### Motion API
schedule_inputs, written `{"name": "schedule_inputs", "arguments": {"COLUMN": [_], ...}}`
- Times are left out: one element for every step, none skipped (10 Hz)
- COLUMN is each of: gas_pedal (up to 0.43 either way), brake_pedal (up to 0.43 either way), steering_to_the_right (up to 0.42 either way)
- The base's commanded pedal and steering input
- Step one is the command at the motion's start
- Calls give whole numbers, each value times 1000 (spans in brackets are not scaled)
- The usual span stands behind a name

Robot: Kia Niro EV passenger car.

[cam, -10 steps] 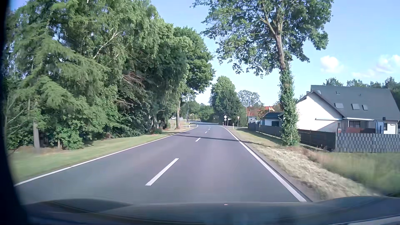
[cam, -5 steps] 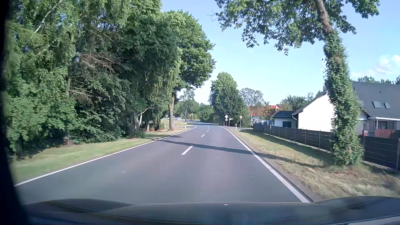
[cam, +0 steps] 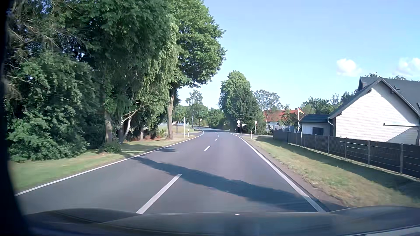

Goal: Follow the waypoints while adhering to traffic rules and regulations

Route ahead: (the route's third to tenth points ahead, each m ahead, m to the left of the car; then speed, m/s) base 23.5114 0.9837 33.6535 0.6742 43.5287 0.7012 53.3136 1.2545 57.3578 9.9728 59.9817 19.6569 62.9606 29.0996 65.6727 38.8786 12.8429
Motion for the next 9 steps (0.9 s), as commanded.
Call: {"name": "schedule_inputs", "arguments": {"gas_pedal": [0, 0, 0, 0, 0, 0, 0, 0, 0], "brake_pedal": [49, 61, 67, 85, 98, 116, 134, 146, 159], "steering_to_the_right": [6, 6, 6, 6, 6, 6, 6, 6, 6]}}
